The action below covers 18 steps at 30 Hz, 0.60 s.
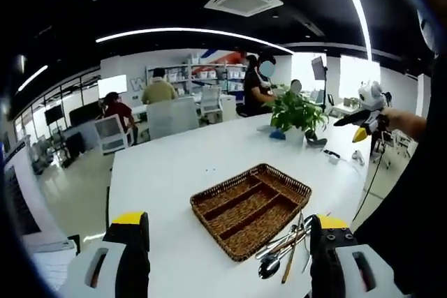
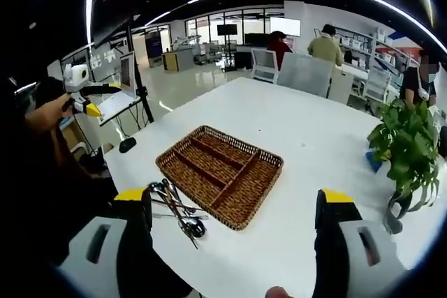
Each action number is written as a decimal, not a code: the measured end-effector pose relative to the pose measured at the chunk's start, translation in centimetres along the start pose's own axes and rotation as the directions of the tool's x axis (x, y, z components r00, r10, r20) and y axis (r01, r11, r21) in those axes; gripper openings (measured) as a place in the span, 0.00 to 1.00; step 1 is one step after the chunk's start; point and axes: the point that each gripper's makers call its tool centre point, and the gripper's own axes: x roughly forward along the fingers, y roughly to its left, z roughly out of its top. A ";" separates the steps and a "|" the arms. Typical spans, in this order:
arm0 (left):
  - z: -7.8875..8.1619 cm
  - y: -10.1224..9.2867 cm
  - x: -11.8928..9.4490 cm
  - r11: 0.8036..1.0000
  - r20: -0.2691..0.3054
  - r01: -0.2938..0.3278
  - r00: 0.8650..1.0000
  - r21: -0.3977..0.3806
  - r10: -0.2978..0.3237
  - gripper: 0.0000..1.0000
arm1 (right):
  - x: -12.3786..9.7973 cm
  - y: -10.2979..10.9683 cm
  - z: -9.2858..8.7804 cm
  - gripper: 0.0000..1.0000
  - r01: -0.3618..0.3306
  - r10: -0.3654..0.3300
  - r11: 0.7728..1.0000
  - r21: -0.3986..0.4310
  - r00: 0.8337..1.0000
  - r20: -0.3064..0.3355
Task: Arrange the knives, forks, and spoons in their matching storage slots by inserting each utensil handle-first until every utensil is classified and aligned in the correct compartment
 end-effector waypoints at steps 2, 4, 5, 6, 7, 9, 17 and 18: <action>-0.3 0.1 -0.2 0.998 -0.038 -0.023 0.999 0.060 0.025 1.00 | 0.1 -0.3 -0.4 0.99 0.001 -0.001 1.000 -0.014 1.000 -0.015; 0.1 -0.6 -0.1 0.997 -0.031 -0.020 0.999 0.069 0.023 1.00 | -0.1 -0.6 -0.6 0.99 0.008 -0.008 1.000 -0.021 1.000 -0.009; 0.2 -0.8 0.0 0.997 -0.029 -0.021 0.999 0.068 0.023 1.00 | -0.1 -0.6 -0.7 0.99 0.005 -0.005 1.000 -0.016 1.000 -0.008; 0.4 -1.2 0.1 0.997 -0.026 -0.019 0.999 0.072 0.021 1.00 | -0.1 -0.6 -0.9 0.99 0.001 -0.001 1.000 -0.009 1.000 -0.011; 0.4 -1.4 0.3 0.996 -0.024 -0.016 1.000 0.084 0.018 1.00 | 0.0 -0.5 -1.0 0.99 -0.001 0.001 1.000 -0.007 1.000 -0.012; 0.3 -1.5 0.6 0.995 -0.025 -0.014 1.000 0.103 0.016 1.00 | 0.2 -0.3 -1.2 0.99 -0.009 0.009 1.000 -0.012 1.000 -0.014; 0.0 -2.0 2.0 0.997 -0.002 0.016 1.000 0.080 -0.016 1.00 | 0.5 -0.4 -0.7 0.99 -0.001 0.001 1.000 0.001 1.000 0.015; -0.2 -2.0 2.2 0.997 -0.004 0.019 1.000 0.079 -0.018 1.00 | 0.5 -0.3 -0.6 0.99 -0.004 0.004 1.000 -0.007 1.000 0.016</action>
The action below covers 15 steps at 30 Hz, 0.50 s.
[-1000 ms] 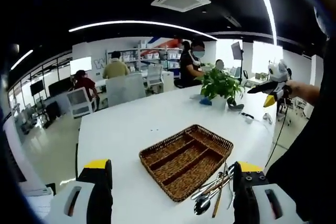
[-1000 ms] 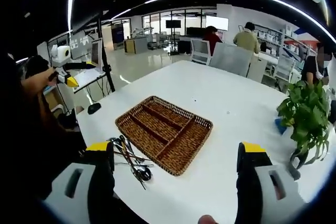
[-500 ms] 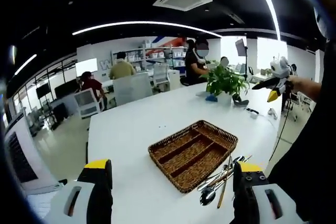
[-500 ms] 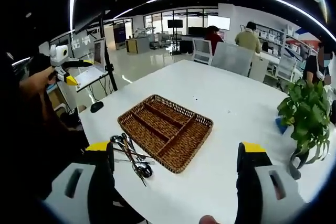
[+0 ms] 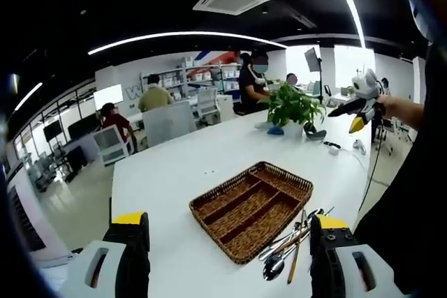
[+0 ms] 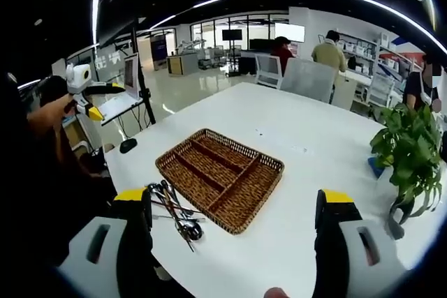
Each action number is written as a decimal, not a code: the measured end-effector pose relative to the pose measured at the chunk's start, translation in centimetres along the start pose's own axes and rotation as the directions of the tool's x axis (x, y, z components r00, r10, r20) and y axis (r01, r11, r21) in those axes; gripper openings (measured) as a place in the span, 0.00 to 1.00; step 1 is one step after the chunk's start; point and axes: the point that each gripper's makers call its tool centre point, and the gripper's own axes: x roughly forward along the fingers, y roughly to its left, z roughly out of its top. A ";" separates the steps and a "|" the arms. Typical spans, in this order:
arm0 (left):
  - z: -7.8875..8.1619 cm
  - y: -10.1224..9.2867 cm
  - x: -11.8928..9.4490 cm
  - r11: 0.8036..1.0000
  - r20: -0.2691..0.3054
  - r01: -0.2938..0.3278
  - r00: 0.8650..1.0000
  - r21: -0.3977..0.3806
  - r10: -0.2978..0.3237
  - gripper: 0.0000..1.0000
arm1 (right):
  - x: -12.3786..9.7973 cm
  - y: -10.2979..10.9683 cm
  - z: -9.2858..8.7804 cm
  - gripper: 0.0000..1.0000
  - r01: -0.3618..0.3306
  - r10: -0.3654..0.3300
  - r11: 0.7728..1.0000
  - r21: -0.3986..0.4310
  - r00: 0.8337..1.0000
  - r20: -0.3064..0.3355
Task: Arrange the knives, forks, and spoons in their matching storage slots by inserting each utensil handle-first until every utensil is classified and aligned in the correct compartment
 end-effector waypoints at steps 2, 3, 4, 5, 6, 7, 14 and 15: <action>-0.3 0.2 0.2 1.000 -0.004 -0.002 1.000 -0.016 0.002 1.00 | 0.0 -0.1 -0.1 0.99 -0.004 0.004 1.000 -0.023 1.000 -0.004; -0.3 0.1 0.2 1.000 -0.001 -0.002 1.000 -0.022 0.002 1.00 | 0.0 -0.1 -0.1 0.99 -0.005 0.005 1.000 -0.026 1.000 -0.003; -0.1 0.1 0.2 0.999 0.008 0.001 1.000 -0.032 -0.001 1.00 | 0.0 -0.1 0.1 0.99 -0.010 0.010 1.000 -0.026 1.000 0.005; 0.0 0.0 0.2 0.999 0.017 0.004 1.000 -0.037 -0.004 1.00 | 0.0 0.0 0.3 0.99 -0.021 0.021 0.999 -0.025 1.000 0.013; 0.0 0.0 0.2 0.999 0.028 0.009 1.000 -0.041 -0.008 1.00 | 0.0 0.1 0.4 0.99 -0.026 0.026 0.999 -0.027 1.000 0.015; -0.2 0.0 0.2 0.999 0.028 0.011 1.000 -0.041 -0.010 1.00 | 0.0 0.2 0.5 0.99 -0.031 0.031 0.999 -0.033 0.999 0.017; -0.3 -0.4 -0.6 0.997 0.042 0.021 0.999 -0.069 -0.018 1.00 | 0.5 1.4 1.6 0.99 -0.067 0.069 0.995 -0.069 0.997 0.030; -0.4 -0.7 -0.6 0.998 0.040 0.025 0.999 -0.062 -0.022 1.00 | 0.7 1.7 1.8 0.99 -0.075 0.077 0.995 -0.073 0.997 0.032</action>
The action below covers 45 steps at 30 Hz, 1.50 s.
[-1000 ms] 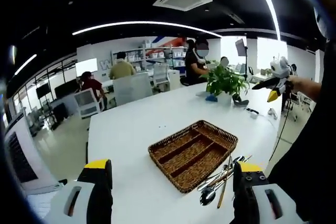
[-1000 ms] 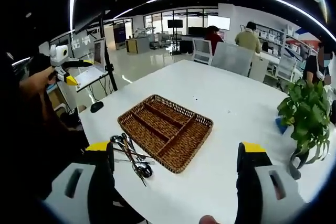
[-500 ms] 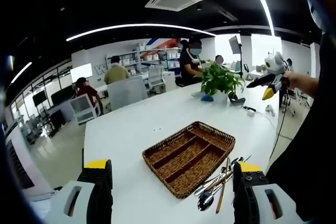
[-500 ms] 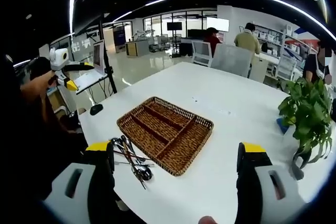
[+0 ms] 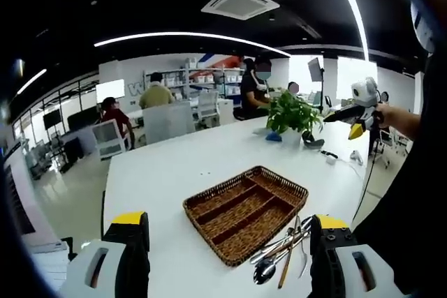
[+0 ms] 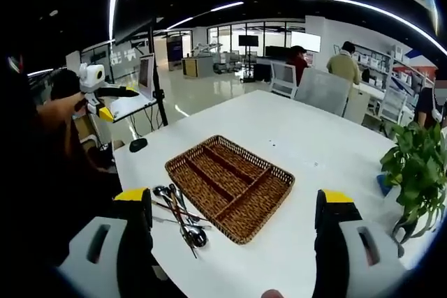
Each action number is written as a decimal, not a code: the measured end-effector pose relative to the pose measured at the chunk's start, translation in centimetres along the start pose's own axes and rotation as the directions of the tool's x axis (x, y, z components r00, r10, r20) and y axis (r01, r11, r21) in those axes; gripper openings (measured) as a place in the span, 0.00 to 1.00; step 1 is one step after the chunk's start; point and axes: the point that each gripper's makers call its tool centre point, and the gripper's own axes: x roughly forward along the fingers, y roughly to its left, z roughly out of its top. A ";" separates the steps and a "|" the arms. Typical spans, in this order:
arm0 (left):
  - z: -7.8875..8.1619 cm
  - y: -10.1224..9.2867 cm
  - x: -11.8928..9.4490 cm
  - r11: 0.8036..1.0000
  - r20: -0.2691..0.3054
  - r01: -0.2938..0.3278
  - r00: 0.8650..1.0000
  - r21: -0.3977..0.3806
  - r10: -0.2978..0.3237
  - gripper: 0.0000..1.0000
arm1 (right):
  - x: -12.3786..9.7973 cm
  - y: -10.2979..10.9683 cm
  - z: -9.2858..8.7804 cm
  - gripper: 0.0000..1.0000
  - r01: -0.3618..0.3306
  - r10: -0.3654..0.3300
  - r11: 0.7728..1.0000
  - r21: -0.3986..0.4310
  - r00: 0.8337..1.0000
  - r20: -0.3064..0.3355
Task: Arrange the knives, forks, and spoons in their matching storage slots by inserting each utensil handle-first until every utensil is classified and aligned in the correct compartment
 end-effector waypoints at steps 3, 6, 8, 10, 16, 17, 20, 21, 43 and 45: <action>-0.3 -0.4 0.0 1.000 -0.023 0.015 1.000 0.011 -0.015 1.00 | 0.8 0.4 0.2 0.99 -0.014 0.014 1.000 -0.018 1.000 -0.003; -0.3 -0.5 -0.2 1.000 -0.018 0.017 1.000 0.015 -0.017 1.00 | 1.5 1.1 0.7 0.98 -0.038 0.038 0.999 -0.035 0.999 -0.007; -0.2 -0.4 -0.4 1.000 -0.016 0.013 1.000 0.015 -0.013 1.00 | 2.1 1.5 1.3 0.98 -0.055 0.055 0.997 -0.055 0.999 0.001; -0.2 -0.2 -0.8 1.000 -0.013 0.010 1.000 0.013 -0.010 1.00 | 2.7 2.2 1.9 0.98 -0.083 0.083 0.994 -0.073 0.997 0.004; -0.4 0.1 -1.8 1.000 0.007 -0.012 1.000 -0.007 0.012 1.00 | 4.7 4.3 2.7 0.97 -0.157 0.157 0.980 -0.121 0.988 -0.009; -0.6 0.1 -1.9 1.000 0.005 -0.014 1.000 -0.009 0.014 1.00 | 5.1 4.6 2.8 0.97 -0.165 0.165 0.977 -0.133 0.986 -0.011; -1.3 0.1 -2.2 0.999 -0.003 -0.025 1.000 -0.026 0.025 1.00 | 5.7 5.1 3.0 0.99 -0.179 0.179 0.974 -0.142 0.984 -0.013; -1.3 0.0 -2.3 0.999 -0.002 -0.024 1.000 -0.028 0.024 1.00 | 5.9 5.3 3.0 0.98 -0.184 0.183 0.972 -0.144 0.983 -0.015; -3.3 1.4 -5.9 0.988 -0.006 -0.132 0.991 -0.081 0.132 1.00 | 11.7 10.5 2.5 0.94 -0.333 0.333 0.927 -0.174 0.943 -0.031; -3.5 1.3 -6.0 0.987 -0.009 -0.134 0.991 -0.084 0.134 1.00 | 12.3 11.1 2.3 0.92 -0.346 0.347 0.920 -0.186 0.938 -0.029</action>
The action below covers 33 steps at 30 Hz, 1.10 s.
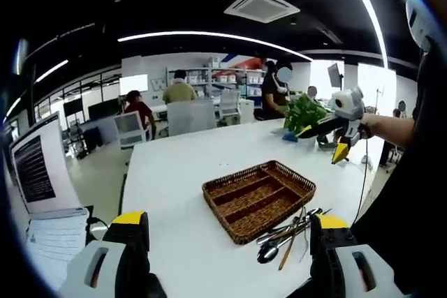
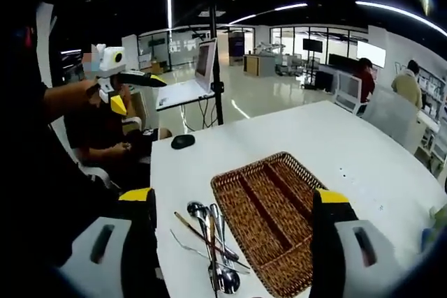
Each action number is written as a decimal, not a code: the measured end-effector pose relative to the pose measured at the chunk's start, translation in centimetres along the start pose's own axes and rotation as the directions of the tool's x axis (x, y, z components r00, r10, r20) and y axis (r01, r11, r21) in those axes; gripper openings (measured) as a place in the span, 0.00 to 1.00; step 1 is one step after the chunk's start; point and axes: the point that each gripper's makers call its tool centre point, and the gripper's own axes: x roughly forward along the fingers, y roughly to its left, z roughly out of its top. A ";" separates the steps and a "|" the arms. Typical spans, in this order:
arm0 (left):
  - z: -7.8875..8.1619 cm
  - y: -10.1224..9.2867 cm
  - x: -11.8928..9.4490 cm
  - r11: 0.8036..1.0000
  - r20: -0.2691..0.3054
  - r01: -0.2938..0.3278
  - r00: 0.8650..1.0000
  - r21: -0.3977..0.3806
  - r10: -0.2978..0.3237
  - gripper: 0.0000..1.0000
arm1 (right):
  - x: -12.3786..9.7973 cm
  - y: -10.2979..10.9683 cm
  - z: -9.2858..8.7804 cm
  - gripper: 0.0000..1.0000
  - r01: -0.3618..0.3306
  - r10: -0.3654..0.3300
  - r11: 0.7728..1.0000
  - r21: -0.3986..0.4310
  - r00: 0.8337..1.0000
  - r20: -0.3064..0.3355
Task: Arrange the knives, forks, and spoons in their matching storage slots by inserting each utensil handle-first until every utensil is classified and aligned in the correct compartment
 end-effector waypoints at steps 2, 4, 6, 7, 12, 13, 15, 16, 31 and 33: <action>0.0 -0.1 0.0 1.000 0.001 -0.001 1.000 -0.004 0.001 1.00 | 0.9 0.7 -0.3 0.91 -0.025 0.025 1.000 -0.002 1.000 0.008; -0.1 -0.1 0.0 1.000 0.001 -0.004 1.000 -0.012 0.004 1.00 | 1.9 2.0 -0.1 0.91 -0.084 0.085 0.996 -0.022 0.995 0.047; -0.2 -0.2 0.0 1.000 0.003 -0.004 1.000 -0.013 0.004 1.00 | 3.2 2.9 -1.5 0.91 -0.103 0.103 0.994 -0.021 0.995 0.004; -0.2 -0.2 0.0 1.000 0.002 -0.004 1.000 -0.014 0.004 1.00 | 3.8 3.3 -2.0 0.90 -0.109 0.109 0.994 -0.030 0.994 -0.008; -0.4 0.0 -0.2 1.000 -0.003 -0.002 1.000 -0.014 0.002 1.00 | 5.6 5.2 -3.4 0.84 -0.162 0.161 0.986 -0.043 0.987 -0.017; -0.4 0.1 -0.2 1.000 -0.002 -0.004 1.000 -0.016 0.004 1.00 | 5.9 5.7 -3.6 0.84 -0.180 0.179 0.982 -0.062 0.984 -0.010; -0.5 0.3 -0.2 1.000 0.003 -0.009 1.000 -0.023 0.009 1.00 | 6.9 6.0 -5.0 0.83 -0.175 0.172 0.979 -0.104 0.984 -0.043; -0.5 0.3 -0.2 1.000 0.005 -0.009 1.000 -0.025 0.010 1.00 | 7.1 6.3 -5.1 0.82 -0.177 0.174 0.979 -0.097 0.984 -0.041; -1.1 0.6 0.0 1.000 -0.005 0.002 1.000 -0.030 -0.002 1.00 | 10.5 8.5 -7.4 0.70 -0.260 0.250 0.960 -0.102 0.963 -0.100; -1.3 0.6 -0.1 0.999 -0.007 0.003 1.000 -0.033 -0.003 1.00 | 10.8 8.9 -7.8 0.67 -0.277 0.268 0.956 -0.092 0.958 -0.101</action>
